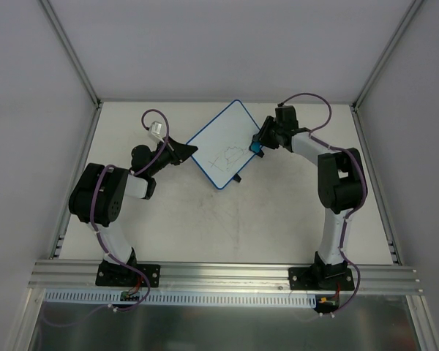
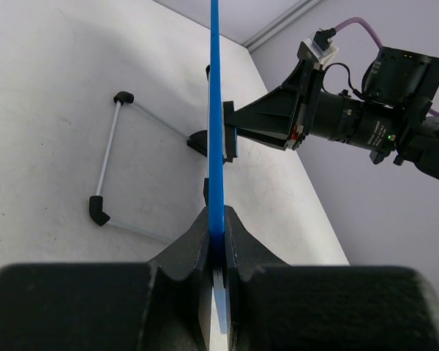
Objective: Erase the whiteboard
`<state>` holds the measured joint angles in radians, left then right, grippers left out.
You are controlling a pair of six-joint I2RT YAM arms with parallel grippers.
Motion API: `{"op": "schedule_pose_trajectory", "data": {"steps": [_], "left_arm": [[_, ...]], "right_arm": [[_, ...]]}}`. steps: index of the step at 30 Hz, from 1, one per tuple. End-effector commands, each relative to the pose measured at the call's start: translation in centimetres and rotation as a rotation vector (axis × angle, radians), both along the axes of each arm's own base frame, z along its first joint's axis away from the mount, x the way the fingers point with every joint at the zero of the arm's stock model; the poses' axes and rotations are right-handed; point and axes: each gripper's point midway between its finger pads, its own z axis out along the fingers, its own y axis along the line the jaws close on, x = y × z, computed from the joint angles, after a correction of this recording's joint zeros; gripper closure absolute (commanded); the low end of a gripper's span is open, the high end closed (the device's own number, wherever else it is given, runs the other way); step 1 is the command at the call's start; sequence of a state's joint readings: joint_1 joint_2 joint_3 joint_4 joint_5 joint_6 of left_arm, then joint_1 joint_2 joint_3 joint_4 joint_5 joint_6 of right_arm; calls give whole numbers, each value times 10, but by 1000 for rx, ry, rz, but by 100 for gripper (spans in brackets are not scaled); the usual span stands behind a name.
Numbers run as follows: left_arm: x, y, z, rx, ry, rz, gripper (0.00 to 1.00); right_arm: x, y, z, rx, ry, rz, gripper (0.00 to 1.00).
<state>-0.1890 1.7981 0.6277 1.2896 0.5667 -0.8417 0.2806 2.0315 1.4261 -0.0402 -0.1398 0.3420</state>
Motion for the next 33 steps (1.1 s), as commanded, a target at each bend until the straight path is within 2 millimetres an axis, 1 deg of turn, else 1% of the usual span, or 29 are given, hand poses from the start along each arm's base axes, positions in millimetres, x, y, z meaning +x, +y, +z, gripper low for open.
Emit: {"op": "schedule_pose_trajectory", "data": {"steps": [1,5,7,8,10,11,12,15,16,18,19,20,21,22,24,25,27,28,30,31,33], "left_arm": [[-2,-3,12,31,-140,-39,100],[-2,-3,12,30,-141,-39,100],[-2,-3,12,31,-143,-41,100],[-2,-3,12,31,-143,-41,100],[-2,-3,12,31,-142,-41,100],[-2,-3,12,30,-141,-42,100],[-2,-4,12,30,-142,-45,100],[-2,-4,12,29,-141,-45,100],[-3,-4,12,28,-141,-47,100],[-2,-5,12,29,-144,-48,100],[-2,-4,12,30,-142,-48,100],[-2,-4,12,30,-144,-48,100],[-2,-5,11,29,-140,-51,100],[-2,-5,12,29,-140,-53,100],[-2,-6,13,28,-143,-54,100],[-2,-5,12,29,-142,-53,100],[-2,-6,13,31,-145,-54,100],[-2,-6,12,30,-141,-57,100],[-2,-6,12,30,-141,-59,100],[-2,-6,12,30,-141,-61,100],[-2,-6,13,31,-147,-60,100]], "right_arm": [[-13,-27,-23,-84,72,-70,100],[-11,-26,-23,-70,70,-65,100],[-7,-22,-17,-49,51,-60,100],[-6,-17,-13,-26,44,-51,100],[0,-11,-1,7,17,-42,100],[2,-5,4,25,10,-29,100],[7,0,15,39,-12,-21,100],[9,21,28,55,-43,35,100],[12,28,37,64,-64,49,100],[12,41,42,74,-76,88,100],[9,52,44,69,-86,119,100],[10,59,50,75,-104,142,100],[8,66,52,72,-111,164,100],[4,77,54,73,-121,194,100],[-1,91,58,71,-151,245,100],[-8,103,62,81,-161,286,100],[-16,114,61,81,-167,327,100],[-20,126,65,94,-192,359,100],[-28,138,67,99,-210,412,100],[-34,147,68,100,-221,441,100],[-41,155,69,107,-246,476,100]]}}
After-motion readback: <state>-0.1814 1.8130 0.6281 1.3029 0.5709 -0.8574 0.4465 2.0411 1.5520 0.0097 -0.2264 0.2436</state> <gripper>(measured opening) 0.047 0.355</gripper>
